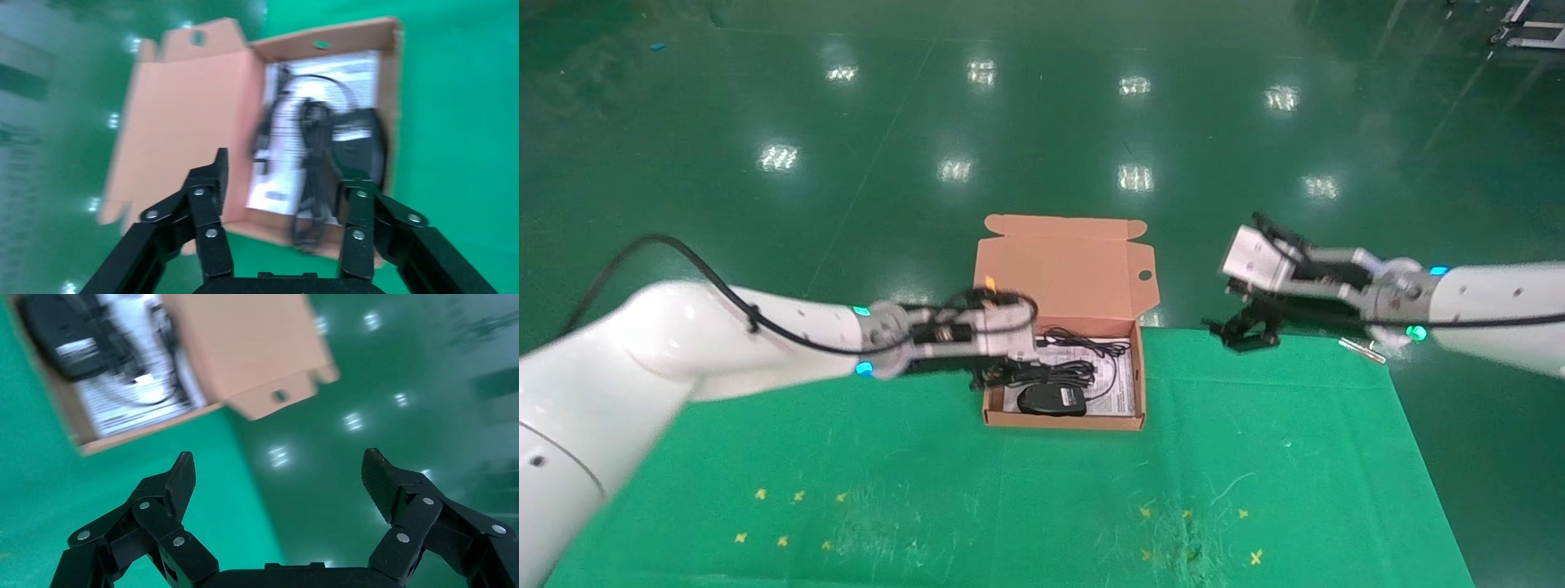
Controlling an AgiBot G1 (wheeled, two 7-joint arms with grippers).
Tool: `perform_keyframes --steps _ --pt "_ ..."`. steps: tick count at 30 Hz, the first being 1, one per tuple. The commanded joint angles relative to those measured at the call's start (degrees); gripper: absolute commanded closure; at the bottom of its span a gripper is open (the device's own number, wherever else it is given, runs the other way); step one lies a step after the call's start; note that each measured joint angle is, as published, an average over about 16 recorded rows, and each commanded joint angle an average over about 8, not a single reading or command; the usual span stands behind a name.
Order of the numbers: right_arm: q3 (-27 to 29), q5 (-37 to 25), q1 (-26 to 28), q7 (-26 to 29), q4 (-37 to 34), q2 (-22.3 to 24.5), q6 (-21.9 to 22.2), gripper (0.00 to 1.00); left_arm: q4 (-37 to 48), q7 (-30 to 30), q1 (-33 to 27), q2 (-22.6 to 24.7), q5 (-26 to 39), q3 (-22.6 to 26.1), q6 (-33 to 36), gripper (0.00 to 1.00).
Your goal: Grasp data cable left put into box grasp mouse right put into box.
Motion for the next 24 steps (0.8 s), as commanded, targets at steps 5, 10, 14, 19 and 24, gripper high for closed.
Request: perform_keyframes --steps 5,10,14,19,24 --pt "0.41 -0.95 2.62 -0.39 1.26 0.61 -0.06 0.0 -2.51 -1.47 -2.46 -2.77 -0.17 -1.08 -1.5 0.0" --pt "0.45 -1.36 3.45 -0.43 1.63 0.8 -0.89 0.0 -3.32 -2.11 -3.33 -3.9 -0.11 -1.55 -2.32 0.0" --pt "1.28 0.14 2.74 -0.42 2.22 1.29 -2.24 0.0 -4.57 -2.95 -2.66 -5.13 -1.15 -2.71 -1.29 0.0" --pt "3.59 4.66 0.29 -0.56 3.7 2.51 -5.08 0.0 -7.39 -4.82 -0.21 -7.67 -4.16 -5.61 2.2 0.0" --pt "6.25 9.86 -2.52 -0.72 5.41 3.92 -8.35 0.0 -10.63 -6.99 2.62 -10.58 -7.61 -8.94 6.22 0.0"
